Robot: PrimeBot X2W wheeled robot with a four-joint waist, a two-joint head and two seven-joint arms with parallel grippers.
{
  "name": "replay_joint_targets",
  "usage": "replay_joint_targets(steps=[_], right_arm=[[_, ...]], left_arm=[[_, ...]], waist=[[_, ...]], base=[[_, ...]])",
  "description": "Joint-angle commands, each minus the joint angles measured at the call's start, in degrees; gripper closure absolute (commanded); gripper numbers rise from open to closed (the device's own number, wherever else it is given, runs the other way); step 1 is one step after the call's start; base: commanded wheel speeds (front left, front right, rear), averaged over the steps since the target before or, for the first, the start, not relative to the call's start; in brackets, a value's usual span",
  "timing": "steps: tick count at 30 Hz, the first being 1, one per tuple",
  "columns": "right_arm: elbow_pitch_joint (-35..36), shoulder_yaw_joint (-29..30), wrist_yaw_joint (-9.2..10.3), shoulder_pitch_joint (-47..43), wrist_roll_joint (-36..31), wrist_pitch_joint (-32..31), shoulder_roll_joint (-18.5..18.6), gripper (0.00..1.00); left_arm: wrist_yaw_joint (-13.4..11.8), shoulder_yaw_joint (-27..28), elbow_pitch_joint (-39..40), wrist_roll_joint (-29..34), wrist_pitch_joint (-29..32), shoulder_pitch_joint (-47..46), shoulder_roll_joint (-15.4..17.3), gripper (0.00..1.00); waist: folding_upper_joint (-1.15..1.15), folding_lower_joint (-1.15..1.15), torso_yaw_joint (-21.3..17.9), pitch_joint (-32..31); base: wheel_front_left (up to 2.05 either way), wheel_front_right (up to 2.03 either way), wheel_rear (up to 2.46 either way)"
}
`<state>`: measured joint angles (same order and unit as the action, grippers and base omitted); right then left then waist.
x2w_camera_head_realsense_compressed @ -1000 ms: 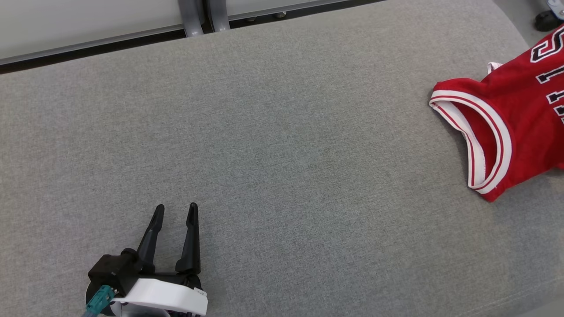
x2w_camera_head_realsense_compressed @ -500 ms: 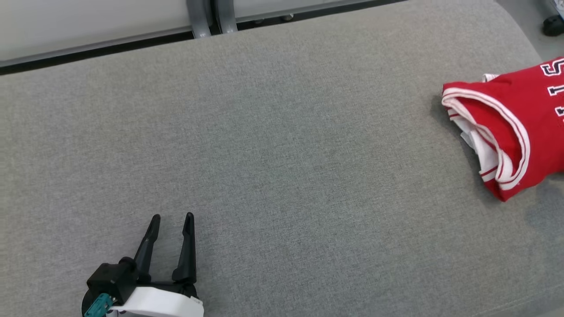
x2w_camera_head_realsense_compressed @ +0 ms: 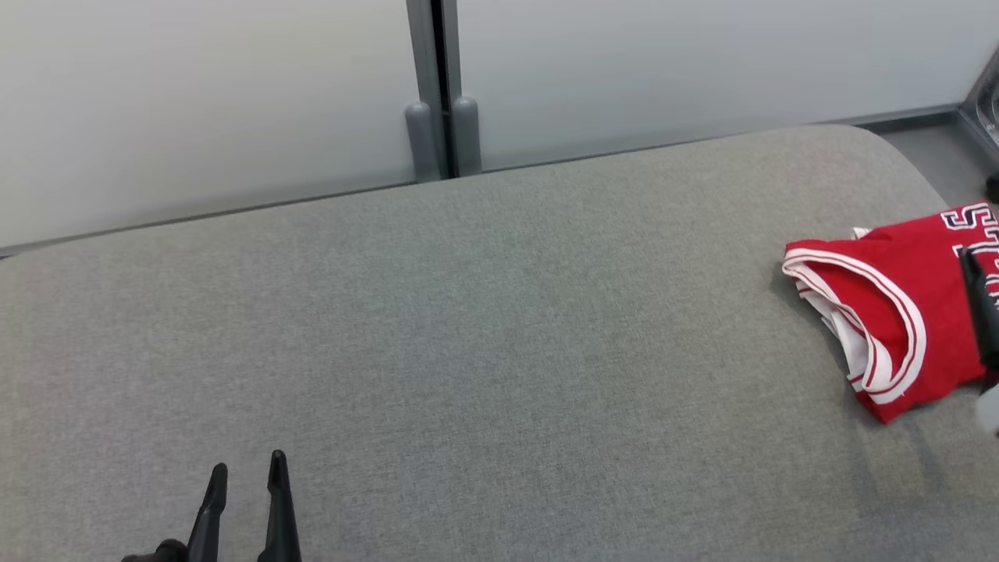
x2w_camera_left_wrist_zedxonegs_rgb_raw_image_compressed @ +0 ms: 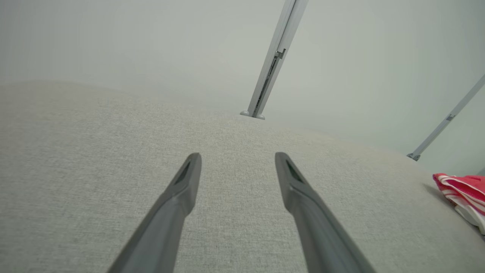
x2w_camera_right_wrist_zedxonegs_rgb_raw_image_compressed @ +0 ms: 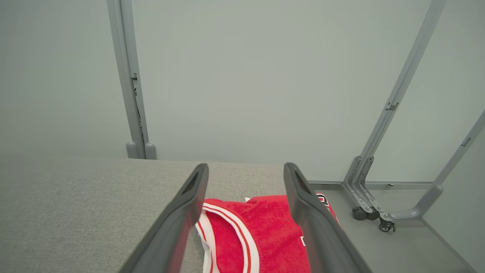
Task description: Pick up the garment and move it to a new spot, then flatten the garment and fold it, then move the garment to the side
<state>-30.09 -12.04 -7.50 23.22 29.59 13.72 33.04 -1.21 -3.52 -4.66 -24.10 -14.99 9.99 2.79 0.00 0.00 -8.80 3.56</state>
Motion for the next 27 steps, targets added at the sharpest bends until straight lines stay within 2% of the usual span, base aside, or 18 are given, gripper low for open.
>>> replay_joint_targets(steps=[1, 4, 8, 10, 15, 21, 27], right_arm=[[0.9, 1.9, 0.01, -2.9, -1.9, 0.8, -1.9, 0.00], [3.8, 6.2, 0.01, -9.4, -7.2, 1.5, -8.1, 0.00], [9.4, 11.2, 0.01, -18.1, -14.5, 1.5, -15.7, 0.00], [10.5, 11.9, 0.01, -20.1, -16.7, 1.5, -16.9, 0.00], [14.0, 13.7, 0.01, -26.8, -21.7, 1.5, -23.4, 0.00], [15.2, 13.5, 0.01, -29.8, -24.1, 1.5, -26.1, 0.00], [15.4, 12.9, 0.01, -29.7, -24.4, 1.5, -26.5, 0.00]], left_arm=[[-0.4, 0.5, 0.4, 0.8, -0.2, 1.1, 0.2, 0.00], [-0.8, 2.0, 0.9, 0.9, -0.2, 2.7, 0.2, 0.00], [0.3, 3.4, 0.1, 0.3, -0.2, 4.0, 0.2, 0.00], [0.7, 3.5, -0.4, 0.8, -0.2, 4.2, 0.2, 0.00], [1.6, 4.3, -2.5, 1.0, -0.2, 4.6, 0.2, 0.00], [0.9, 3.7, -3.4, 1.2, -0.2, 4.3, 0.2, 0.00], [0.1, 3.5, -4.3, 1.2, -0.2, 3.9, 0.2, 0.00]], waist=[[0.00, 0.00, 2.8, -3.5], [0.00, 0.00, 4.2, -4.9], [0.00, 0.00, 5.8, -6.4], [0.00, 0.00, 6.0, -6.7], [0.00, 0.00, 6.8, -7.6], [0.00, 0.00, 6.9, -7.9], [0.00, 0.00, 7.1, -7.9]], base=[[0.00, 0.00, 0.00], [0.00, 0.00, 0.00], [0.00, 0.00, 0.00], [0.00, 0.00, 0.00], [0.00, 0.00, 0.00], [0.00, 0.00, 0.00], [0.00, 0.00, 0.00]])
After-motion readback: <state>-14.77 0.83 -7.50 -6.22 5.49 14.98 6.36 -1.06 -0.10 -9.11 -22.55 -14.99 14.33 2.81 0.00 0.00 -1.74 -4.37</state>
